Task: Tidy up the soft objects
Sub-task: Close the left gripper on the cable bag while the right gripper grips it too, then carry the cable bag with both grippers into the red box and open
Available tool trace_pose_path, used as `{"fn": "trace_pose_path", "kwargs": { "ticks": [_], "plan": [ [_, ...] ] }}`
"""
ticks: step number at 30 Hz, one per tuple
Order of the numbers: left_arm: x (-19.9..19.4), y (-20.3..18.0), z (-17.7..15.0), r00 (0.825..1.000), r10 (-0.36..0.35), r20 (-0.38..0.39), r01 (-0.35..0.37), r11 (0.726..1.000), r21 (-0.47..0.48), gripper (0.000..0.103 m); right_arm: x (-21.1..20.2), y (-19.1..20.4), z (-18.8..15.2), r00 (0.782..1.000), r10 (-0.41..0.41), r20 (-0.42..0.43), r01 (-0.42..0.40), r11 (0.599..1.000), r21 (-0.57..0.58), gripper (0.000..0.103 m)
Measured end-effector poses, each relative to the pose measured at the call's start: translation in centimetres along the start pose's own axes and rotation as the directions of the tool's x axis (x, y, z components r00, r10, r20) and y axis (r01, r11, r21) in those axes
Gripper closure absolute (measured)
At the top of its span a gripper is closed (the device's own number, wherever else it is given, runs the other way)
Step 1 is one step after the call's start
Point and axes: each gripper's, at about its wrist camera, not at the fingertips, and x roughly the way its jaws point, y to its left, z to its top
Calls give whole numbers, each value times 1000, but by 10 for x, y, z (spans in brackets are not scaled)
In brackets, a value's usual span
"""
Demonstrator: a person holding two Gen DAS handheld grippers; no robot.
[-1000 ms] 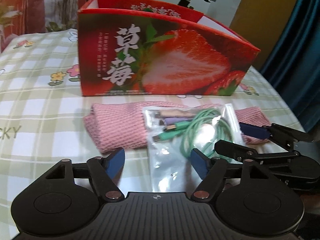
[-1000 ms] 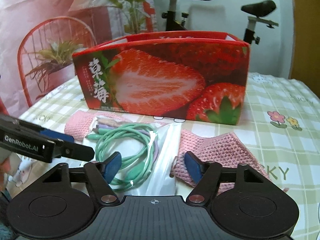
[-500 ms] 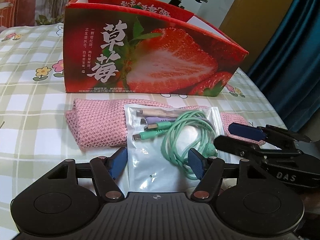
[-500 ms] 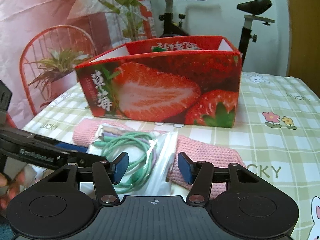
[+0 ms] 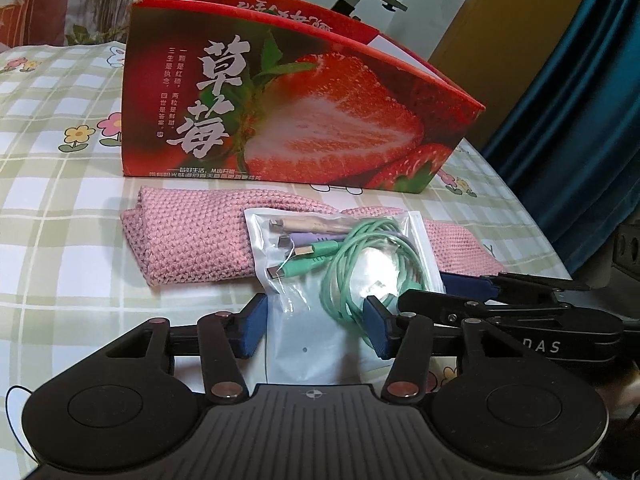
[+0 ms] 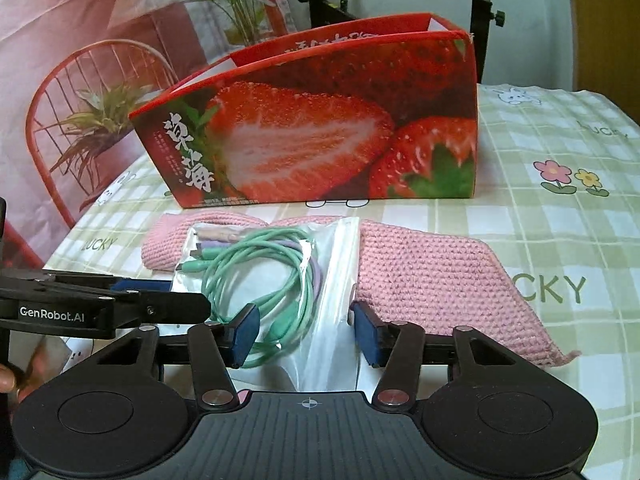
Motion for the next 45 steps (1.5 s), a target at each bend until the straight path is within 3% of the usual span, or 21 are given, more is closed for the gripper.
{"fn": "trace_pose_path", "kwargs": {
  "ticks": [2, 3, 6, 13, 25, 35, 45],
  "plan": [
    [0, 1, 0, 1000, -8, -4, 8, 1000, -10, 60, -1, 2, 0, 1000, 16, 3, -16, 1000, -1, 76],
    [0, 2, -1, 1000, -14, -4, 14, 1000, -21, 61, -2, 4, 1, 1000, 17, 7, -17, 1000, -10, 81],
    [-2, 3, -2, 1000, -12, 0, 12, 999, -31, 66, -6, 7, 3, 1000, 18, 15, -17, 1000, -26, 85],
    [-12, 3, 1, 999, -31, 38, 32, 999, -36, 68, -15, 11, 9, 998, 32, 52, -30, 999, -35, 85],
    [-63, -12, 29, 982, -46, 181, 41, 999, 28, 68, -49, 26, 40, 979, 77, 189, -57, 992, -111, 86],
    [-79, -26, 88, 963, -78, 259, 62, 996, 71, 68, -62, 27, 103, 960, 89, 265, -51, 988, -147, 86],
    [-60, -10, 151, 957, -67, 282, 50, 997, 66, 68, -32, 31, 182, 953, 85, 292, -19, 975, -220, 85]
  ]
}}
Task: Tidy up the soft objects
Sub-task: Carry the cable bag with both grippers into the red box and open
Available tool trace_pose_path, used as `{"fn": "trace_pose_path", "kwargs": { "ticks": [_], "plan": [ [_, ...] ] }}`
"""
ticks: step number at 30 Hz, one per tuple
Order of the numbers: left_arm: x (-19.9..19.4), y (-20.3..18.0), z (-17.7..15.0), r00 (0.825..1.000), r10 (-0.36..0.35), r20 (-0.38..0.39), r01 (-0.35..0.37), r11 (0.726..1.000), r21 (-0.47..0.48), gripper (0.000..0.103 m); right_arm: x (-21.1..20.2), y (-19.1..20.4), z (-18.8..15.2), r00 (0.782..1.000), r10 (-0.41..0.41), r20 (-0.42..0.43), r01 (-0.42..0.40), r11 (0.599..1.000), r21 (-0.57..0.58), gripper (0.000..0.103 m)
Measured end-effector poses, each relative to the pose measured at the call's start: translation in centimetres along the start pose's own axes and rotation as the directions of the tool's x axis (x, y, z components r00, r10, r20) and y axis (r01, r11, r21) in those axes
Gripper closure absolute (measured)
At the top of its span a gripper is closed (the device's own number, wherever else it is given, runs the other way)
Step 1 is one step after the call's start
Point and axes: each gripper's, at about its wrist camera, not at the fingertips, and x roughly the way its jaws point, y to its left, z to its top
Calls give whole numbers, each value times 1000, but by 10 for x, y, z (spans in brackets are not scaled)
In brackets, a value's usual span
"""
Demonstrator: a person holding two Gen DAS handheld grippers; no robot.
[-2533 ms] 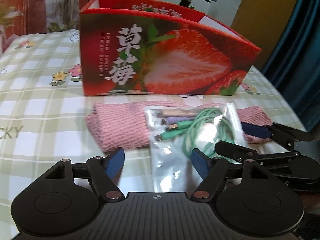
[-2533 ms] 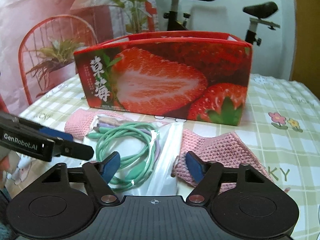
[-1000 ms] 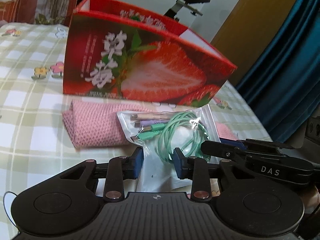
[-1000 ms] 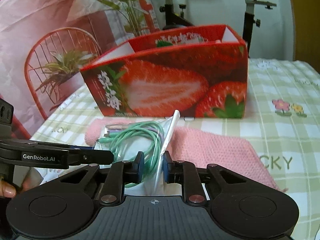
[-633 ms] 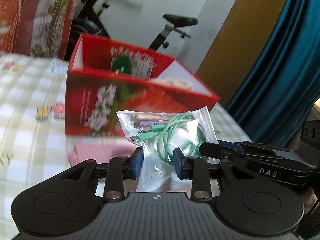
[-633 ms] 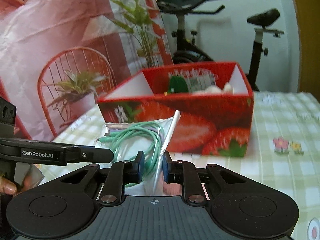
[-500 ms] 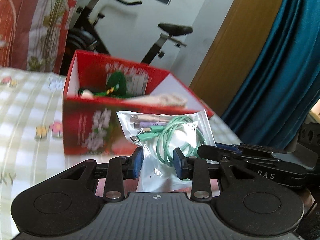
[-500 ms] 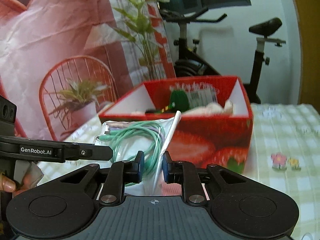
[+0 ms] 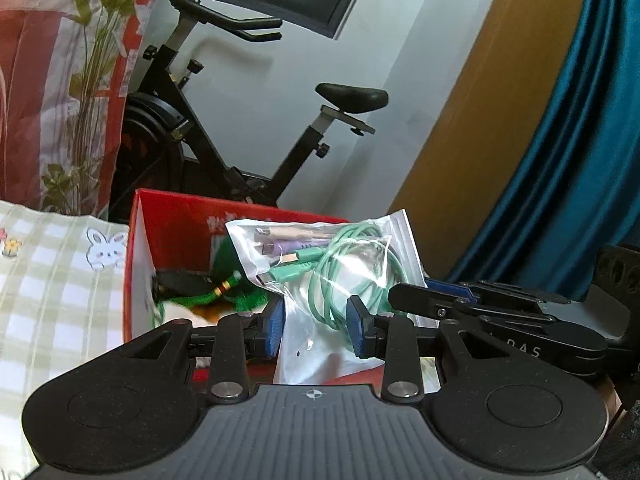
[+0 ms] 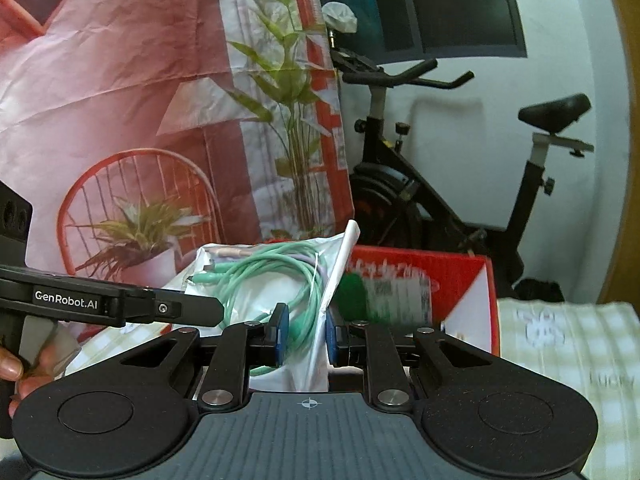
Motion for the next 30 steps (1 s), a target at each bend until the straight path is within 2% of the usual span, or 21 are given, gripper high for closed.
{"fn": "trace_pose_path", "kwargs": {
  "ticks": [8, 18, 22, 24, 28, 30],
  "plan": [
    [26, 19, 13, 998, 55, -27, -55, 998, -16, 66, 51, -8, 12, 1000, -21, -13, 21, 999, -37, 85],
    [53, 34, 0, 990, 79, -118, -83, 996, -26, 65, 89, -20, -17, 993, -46, -113, 47, 999, 7, 84],
    [60, 33, -5, 985, 99, -142, -100, 995, -1, 65, 96, -25, -25, 988, -62, -143, 64, 998, 6, 84],
    [61, 31, -6, 984, 111, -138, -110, 994, 15, 62, 97, -25, -28, 985, -88, -149, 89, 996, -3, 79],
    [60, 26, -7, 982, 139, -130, -131, 989, 71, 51, 93, -23, -32, 985, -108, -138, 104, 994, -39, 77],
    [60, 25, -7, 979, 158, -125, -148, 985, 89, 49, 91, -23, -33, 984, -120, -136, 113, 992, -55, 75]
  ]
}}
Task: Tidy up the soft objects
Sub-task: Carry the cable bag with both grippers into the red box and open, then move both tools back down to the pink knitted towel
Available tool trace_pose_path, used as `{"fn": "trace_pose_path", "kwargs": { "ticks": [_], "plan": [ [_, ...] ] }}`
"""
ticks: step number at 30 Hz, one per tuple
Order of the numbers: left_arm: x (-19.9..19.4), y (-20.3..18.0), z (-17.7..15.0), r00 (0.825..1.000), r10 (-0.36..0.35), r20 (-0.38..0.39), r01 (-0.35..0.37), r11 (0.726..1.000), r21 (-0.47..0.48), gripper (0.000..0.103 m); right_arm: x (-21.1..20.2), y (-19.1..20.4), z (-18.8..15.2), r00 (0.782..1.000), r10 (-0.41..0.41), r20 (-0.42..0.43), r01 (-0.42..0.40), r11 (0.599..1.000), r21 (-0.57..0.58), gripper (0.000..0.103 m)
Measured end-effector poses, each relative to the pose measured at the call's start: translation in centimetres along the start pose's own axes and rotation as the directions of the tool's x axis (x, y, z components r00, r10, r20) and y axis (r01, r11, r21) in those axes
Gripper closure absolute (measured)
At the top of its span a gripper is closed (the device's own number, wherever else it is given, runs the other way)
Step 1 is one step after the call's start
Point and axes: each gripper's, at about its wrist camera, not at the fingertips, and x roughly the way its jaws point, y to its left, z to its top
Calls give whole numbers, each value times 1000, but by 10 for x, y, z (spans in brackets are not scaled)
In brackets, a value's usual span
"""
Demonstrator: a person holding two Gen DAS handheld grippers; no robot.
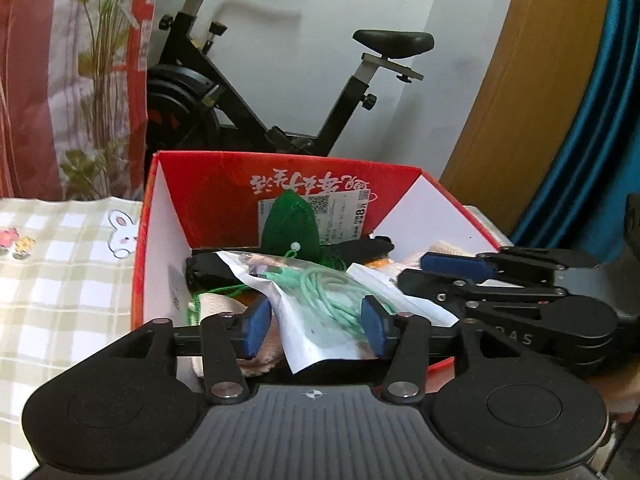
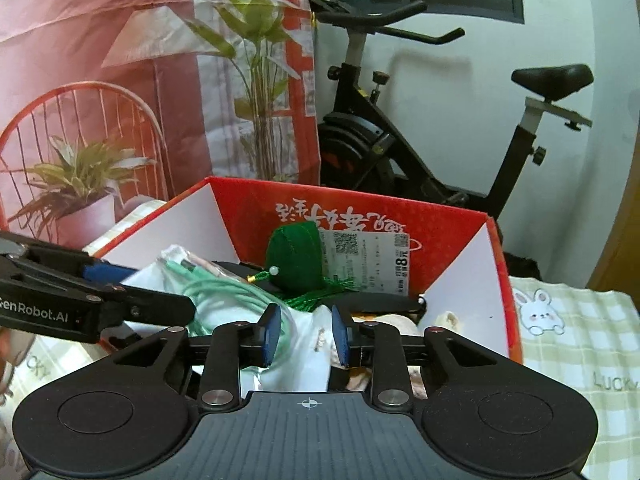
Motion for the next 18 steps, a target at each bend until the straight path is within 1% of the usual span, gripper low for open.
{"fn": "trace_pose_path", "kwargs": {
  "ticks": [1, 2, 3, 4, 5, 6, 7, 8, 9, 11, 13, 15, 18],
  "plan": [
    [-2, -1, 0, 1000, 12, 2, -12, 1000, 5, 46, -1, -1, 0, 1000, -6, 0, 6, 1000, -6, 73],
    [-4, -1, 0, 1000, 22, 6, -22, 1000, 10, 40, -3, 0, -2, 1000, -17, 2, 17, 1000, -13, 70],
    [-8, -2, 0, 999, 32, 15, -33, 999, 16, 37, -6, 0, -2, 1000, -30, 3, 30, 999, -18, 65],
    [-11, -2, 1, 999, 38, 23, -39, 999, 22, 31, -8, 0, -3, 999, -40, 4, 40, 999, -23, 63],
    [-16, -4, 0, 998, 46, 35, -47, 998, 30, 26, -11, -1, -3, 999, -45, 6, 45, 999, -27, 58],
    [-21, -5, 0, 997, 50, 50, -52, 998, 41, 23, -13, -1, -4, 999, -48, 8, 49, 998, -30, 52],
    [-25, -7, 0, 996, 58, 62, -61, 997, 53, 16, -16, -1, -5, 998, -55, 11, 55, 998, -35, 49],
    [-29, -9, 0, 995, 68, 71, -73, 996, 61, 9, -19, -1, -6, 998, -62, 12, 63, 997, -37, 42],
    [-33, -12, 0, 994, 79, 80, -84, 994, 68, 7, -22, -1, -7, 998, -68, 13, 69, 997, -37, 37],
    [-40, -15, 0, 992, 87, 95, -94, 992, 78, 4, -28, -1, -8, 997, -79, 18, 80, 996, -26, 31],
    [-45, -16, 0, 990, 94, 102, -102, 992, 78, 1, -35, -3, -10, 996, -85, 26, 85, 996, -9, 21],
    [-50, -18, -2, 989, 103, 108, -111, 991, 73, 0, -43, -4, -12, 995, -86, 44, 86, 996, 2, 7],
    [-56, -19, -8, 987, 117, 112, -125, 990, 65, 0, -54, -3, -15, 994, -88, 66, 88, 996, 7, 1]
  ]
}}
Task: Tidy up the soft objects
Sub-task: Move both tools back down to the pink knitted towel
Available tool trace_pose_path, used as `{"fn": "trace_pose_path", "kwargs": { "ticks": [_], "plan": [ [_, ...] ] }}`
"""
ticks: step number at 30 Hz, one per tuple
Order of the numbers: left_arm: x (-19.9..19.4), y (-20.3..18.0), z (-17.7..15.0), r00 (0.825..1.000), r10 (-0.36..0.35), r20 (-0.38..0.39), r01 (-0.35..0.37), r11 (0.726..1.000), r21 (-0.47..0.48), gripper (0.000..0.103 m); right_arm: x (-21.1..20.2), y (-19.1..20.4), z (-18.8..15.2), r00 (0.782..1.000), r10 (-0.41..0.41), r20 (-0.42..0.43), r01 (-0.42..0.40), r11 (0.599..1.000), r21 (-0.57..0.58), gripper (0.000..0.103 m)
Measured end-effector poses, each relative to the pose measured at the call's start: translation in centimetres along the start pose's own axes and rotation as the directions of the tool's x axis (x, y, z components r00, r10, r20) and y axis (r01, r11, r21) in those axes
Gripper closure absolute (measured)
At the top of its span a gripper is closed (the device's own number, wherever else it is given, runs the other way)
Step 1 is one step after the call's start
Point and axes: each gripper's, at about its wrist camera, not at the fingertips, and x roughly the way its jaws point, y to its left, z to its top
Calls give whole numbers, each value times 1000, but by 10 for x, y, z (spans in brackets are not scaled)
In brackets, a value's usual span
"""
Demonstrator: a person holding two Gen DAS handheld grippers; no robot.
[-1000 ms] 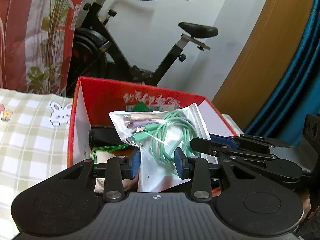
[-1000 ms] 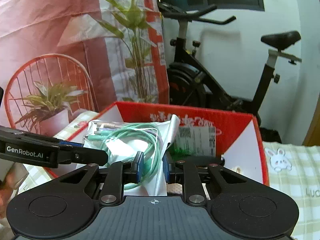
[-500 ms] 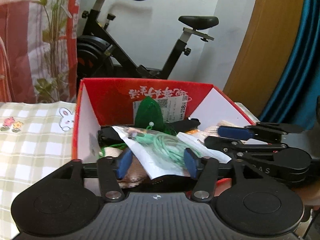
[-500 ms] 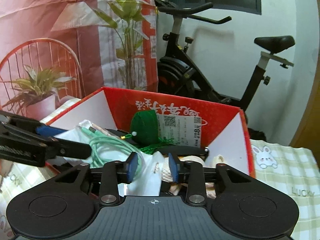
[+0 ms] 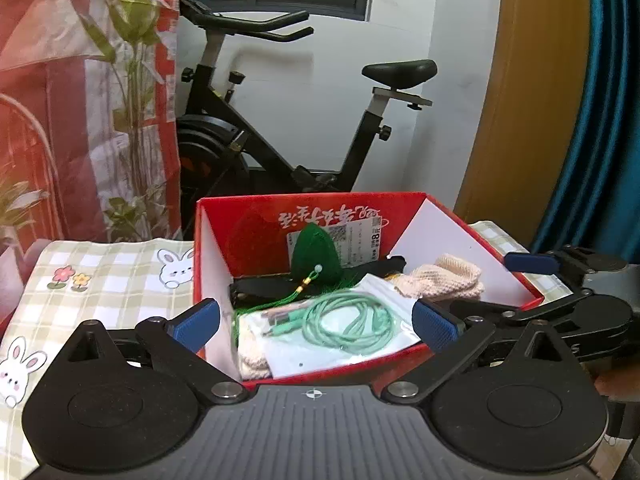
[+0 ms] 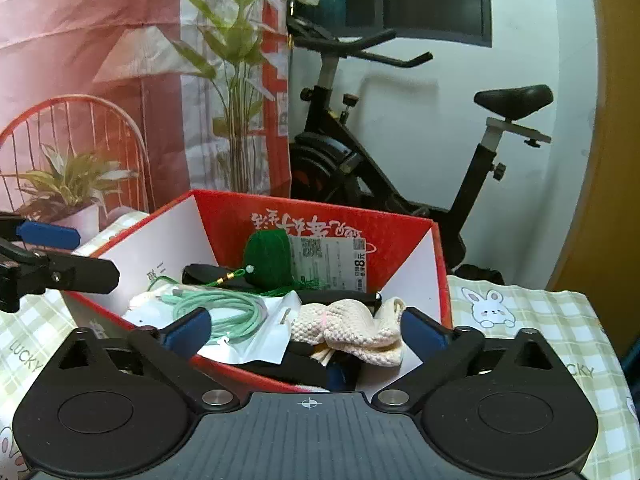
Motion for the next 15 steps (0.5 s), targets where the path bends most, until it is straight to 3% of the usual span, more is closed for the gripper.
{"fn": "trace_pose_path", "kwargs": {
  "ticks": [15],
  "plan": [
    [-24, 3, -38, 999, 40, -17, -40, 999, -21, 0, -39, -2, -30, 997, -33, 75, 28, 998, 59, 0]
  ]
}}
